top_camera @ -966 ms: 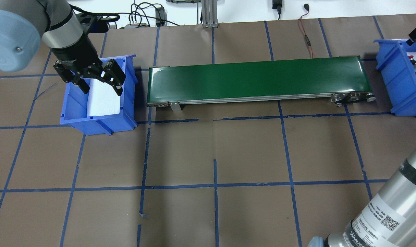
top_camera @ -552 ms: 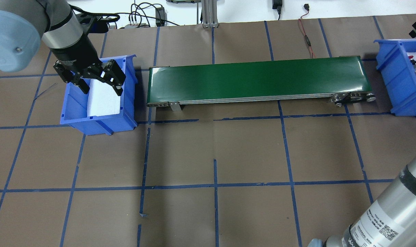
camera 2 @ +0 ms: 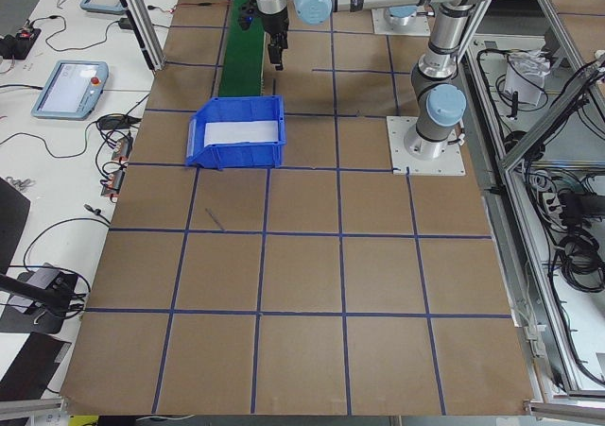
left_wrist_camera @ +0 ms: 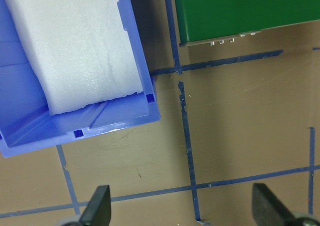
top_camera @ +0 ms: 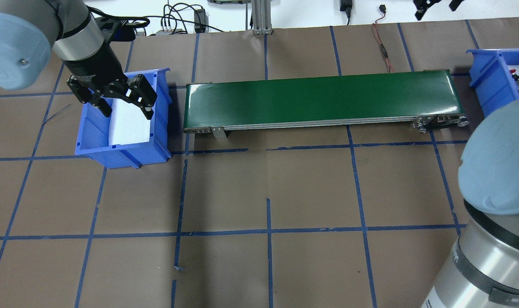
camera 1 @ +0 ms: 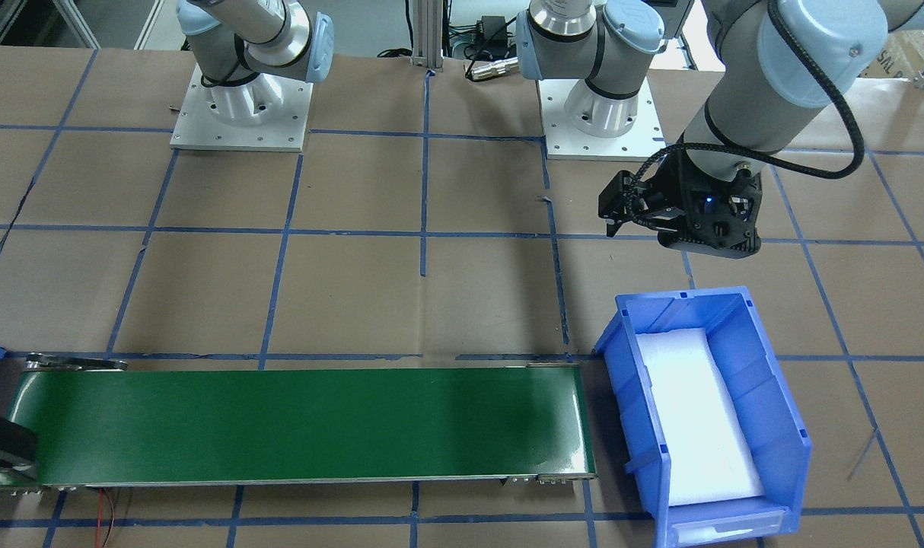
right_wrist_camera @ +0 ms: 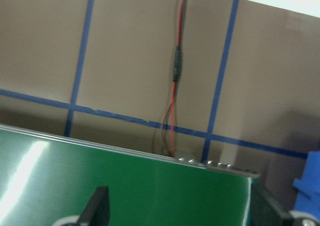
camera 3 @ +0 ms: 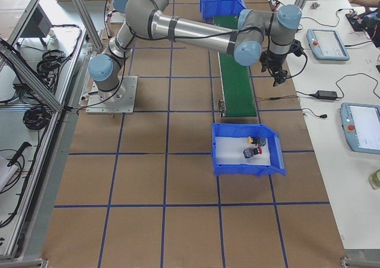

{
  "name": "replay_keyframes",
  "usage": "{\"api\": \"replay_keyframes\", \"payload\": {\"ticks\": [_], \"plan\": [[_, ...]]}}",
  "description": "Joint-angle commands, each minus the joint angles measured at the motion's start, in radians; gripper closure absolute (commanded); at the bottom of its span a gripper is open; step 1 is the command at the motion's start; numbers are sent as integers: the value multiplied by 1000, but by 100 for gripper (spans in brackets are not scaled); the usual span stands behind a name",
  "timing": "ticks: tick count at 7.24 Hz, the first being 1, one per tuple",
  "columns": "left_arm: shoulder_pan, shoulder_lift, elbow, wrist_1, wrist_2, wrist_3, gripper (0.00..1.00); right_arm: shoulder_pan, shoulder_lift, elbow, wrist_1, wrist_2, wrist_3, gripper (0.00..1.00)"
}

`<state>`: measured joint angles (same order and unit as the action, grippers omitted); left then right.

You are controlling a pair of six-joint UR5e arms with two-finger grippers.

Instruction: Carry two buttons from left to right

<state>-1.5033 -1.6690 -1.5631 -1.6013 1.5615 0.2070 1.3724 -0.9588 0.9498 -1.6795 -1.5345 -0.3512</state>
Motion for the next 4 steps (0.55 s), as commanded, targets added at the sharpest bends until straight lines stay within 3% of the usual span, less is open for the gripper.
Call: {"api": "replay_keyframes", "payload": {"ticks": [1, 4], "plan": [[0, 0, 0, -2, 2, 0, 0, 134, -43, 20, 79, 1, 353, 0], [-2, 0, 0, -2, 2, 0, 0, 233, -209, 206, 90, 5, 356, 0]]}}
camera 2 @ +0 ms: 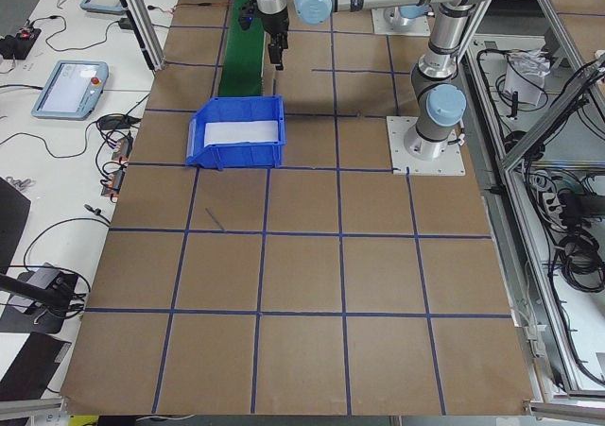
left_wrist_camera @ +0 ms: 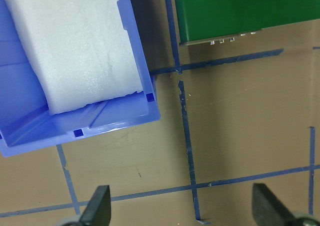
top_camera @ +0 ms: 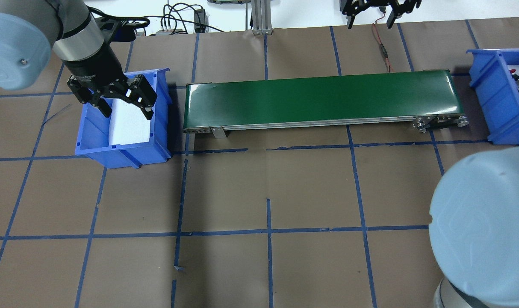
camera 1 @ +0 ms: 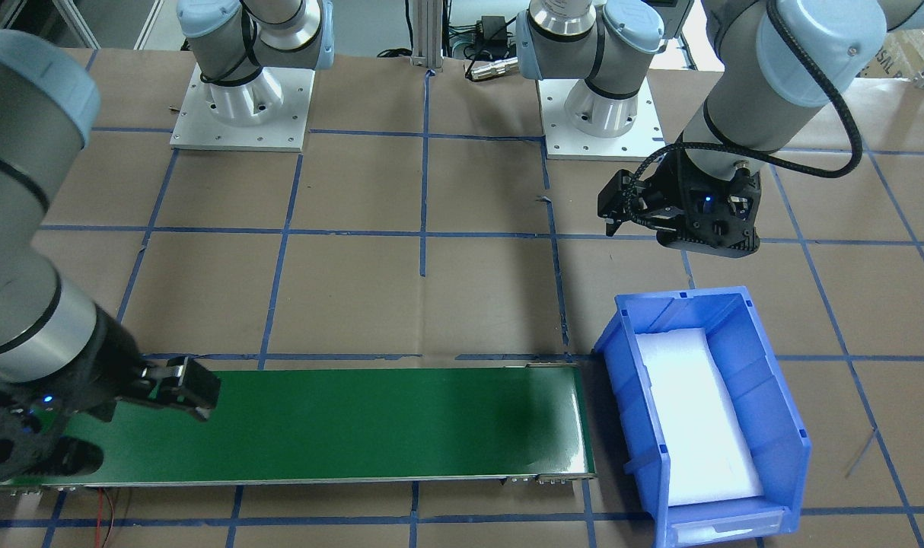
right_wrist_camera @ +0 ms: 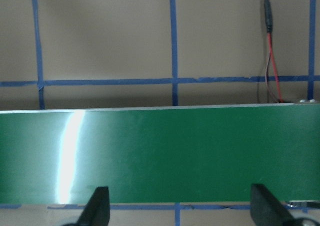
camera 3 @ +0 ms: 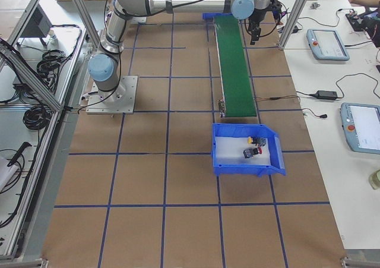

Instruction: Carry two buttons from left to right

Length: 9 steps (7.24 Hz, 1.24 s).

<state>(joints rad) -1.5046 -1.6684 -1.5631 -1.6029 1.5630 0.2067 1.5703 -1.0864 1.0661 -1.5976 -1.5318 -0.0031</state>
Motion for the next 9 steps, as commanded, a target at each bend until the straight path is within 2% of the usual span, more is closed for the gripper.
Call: {"api": "replay_keyframes", "payload": {"ticks": [1, 5, 9], "plan": [[0, -1, 0, 1, -1, 0, 0, 37, -158, 166, 10, -5, -7, 0], [1, 1, 0, 0, 0, 2, 0, 30, -366, 343, 15, -5, -6, 0], [1, -1, 0, 0, -1, 2, 0, 25, -386, 347, 74, -49, 8, 0]]}}
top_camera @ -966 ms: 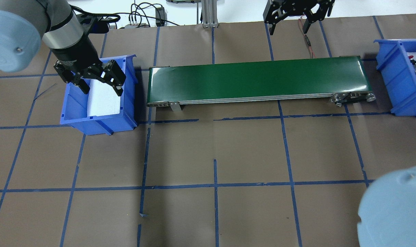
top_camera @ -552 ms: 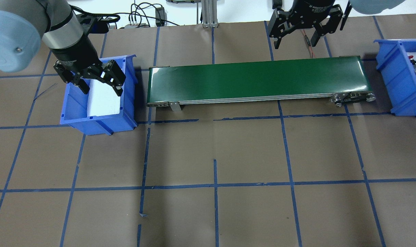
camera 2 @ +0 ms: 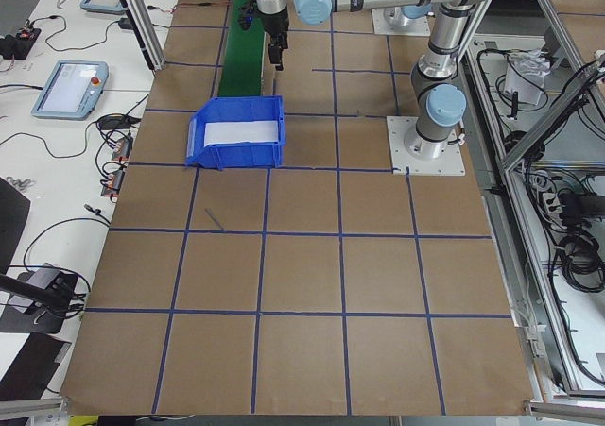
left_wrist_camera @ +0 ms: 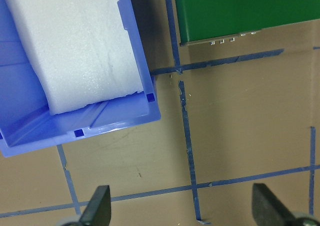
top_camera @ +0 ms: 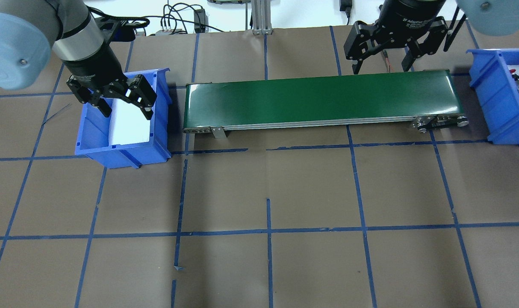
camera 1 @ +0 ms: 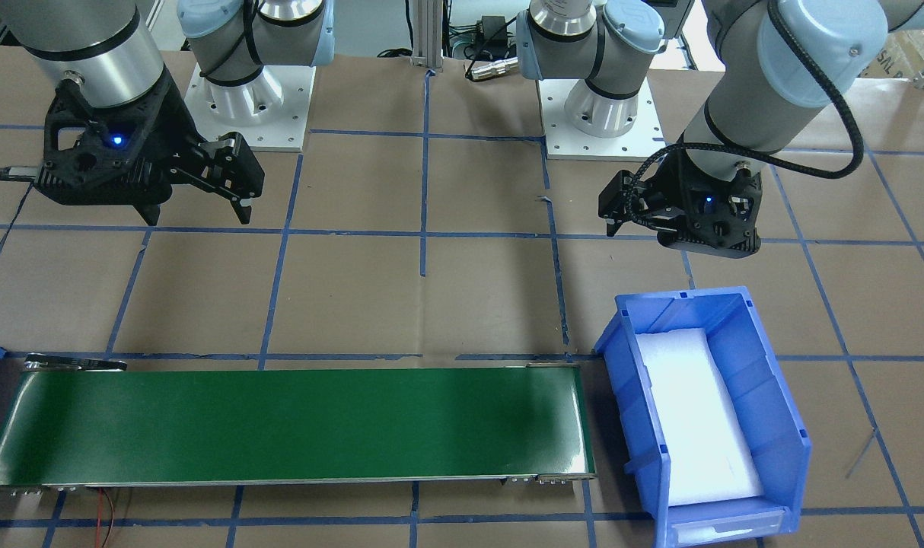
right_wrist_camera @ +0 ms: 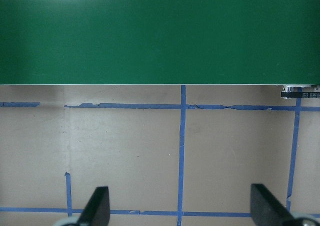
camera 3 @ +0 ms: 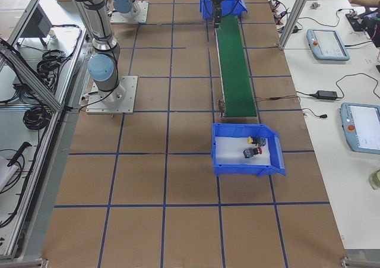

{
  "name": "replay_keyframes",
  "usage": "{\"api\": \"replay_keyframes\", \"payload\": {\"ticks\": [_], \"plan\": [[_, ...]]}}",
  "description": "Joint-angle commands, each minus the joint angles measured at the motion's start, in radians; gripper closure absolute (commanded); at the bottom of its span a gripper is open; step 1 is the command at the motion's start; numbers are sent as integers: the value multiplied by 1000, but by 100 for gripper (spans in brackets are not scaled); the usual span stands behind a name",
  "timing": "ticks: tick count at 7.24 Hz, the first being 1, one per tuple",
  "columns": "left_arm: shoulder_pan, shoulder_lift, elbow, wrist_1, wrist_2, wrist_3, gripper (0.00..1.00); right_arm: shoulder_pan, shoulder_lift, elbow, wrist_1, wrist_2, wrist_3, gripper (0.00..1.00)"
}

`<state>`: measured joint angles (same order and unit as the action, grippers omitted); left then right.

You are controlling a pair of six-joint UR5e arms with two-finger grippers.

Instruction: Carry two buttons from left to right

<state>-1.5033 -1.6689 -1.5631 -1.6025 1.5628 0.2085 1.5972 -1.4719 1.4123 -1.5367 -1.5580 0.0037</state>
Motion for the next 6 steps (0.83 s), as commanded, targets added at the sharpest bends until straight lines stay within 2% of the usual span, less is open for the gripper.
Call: {"api": "replay_keyframes", "payload": {"ticks": [1, 6], "plan": [[2, 0, 0, 1, 0, 2, 0, 0, -2, 1, 13, -24, 2, 0], [0, 0, 0, 1, 0, -1, 0, -3, -2, 14, 12, -24, 12, 0]]}}
